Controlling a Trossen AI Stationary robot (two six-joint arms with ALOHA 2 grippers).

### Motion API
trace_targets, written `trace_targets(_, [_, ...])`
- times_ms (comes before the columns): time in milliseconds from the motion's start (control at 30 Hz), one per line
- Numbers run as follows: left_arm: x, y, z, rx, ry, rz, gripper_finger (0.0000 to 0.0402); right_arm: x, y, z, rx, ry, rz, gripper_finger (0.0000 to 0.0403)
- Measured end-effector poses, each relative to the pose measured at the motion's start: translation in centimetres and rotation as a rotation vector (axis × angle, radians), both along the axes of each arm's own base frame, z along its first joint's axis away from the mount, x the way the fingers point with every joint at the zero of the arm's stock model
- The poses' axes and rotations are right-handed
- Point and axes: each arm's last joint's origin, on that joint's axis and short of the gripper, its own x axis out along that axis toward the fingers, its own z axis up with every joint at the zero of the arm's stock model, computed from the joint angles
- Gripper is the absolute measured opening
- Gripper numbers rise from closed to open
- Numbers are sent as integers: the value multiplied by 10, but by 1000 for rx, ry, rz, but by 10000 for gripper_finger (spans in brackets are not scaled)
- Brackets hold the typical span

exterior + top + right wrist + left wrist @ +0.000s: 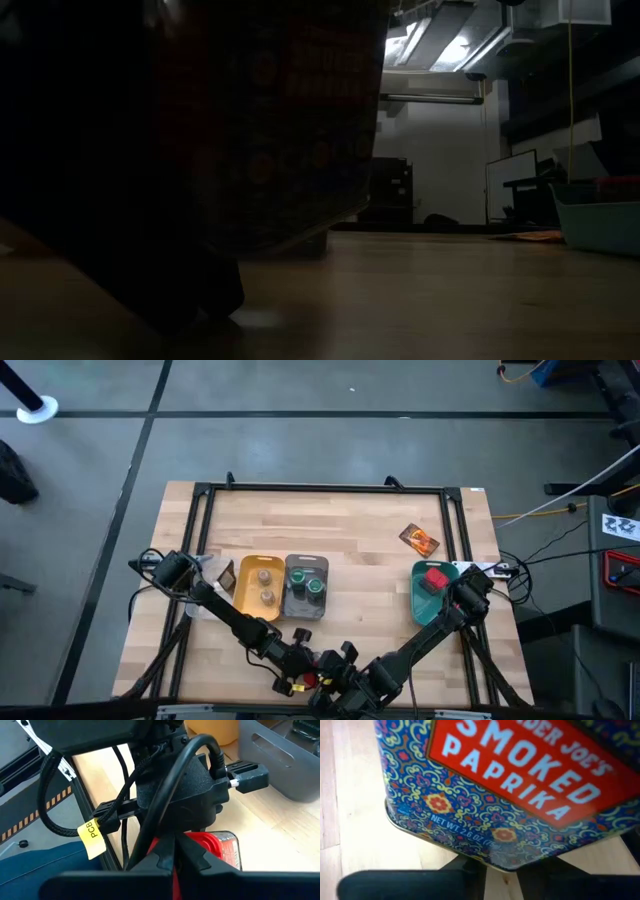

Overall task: Sort spices by type
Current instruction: Put the red spice can into the green bin

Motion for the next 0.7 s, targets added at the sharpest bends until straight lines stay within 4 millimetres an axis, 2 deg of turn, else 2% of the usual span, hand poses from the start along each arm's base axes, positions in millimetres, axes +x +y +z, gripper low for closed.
trace_targets(300, [-1,-1,0,-18,11,20,52,0,-1,0,-2,4,-3,10])
trace_targets(700, [-3,-4,0,-109,49,116,55,-2,-3,-2,-9,25,-32,10])
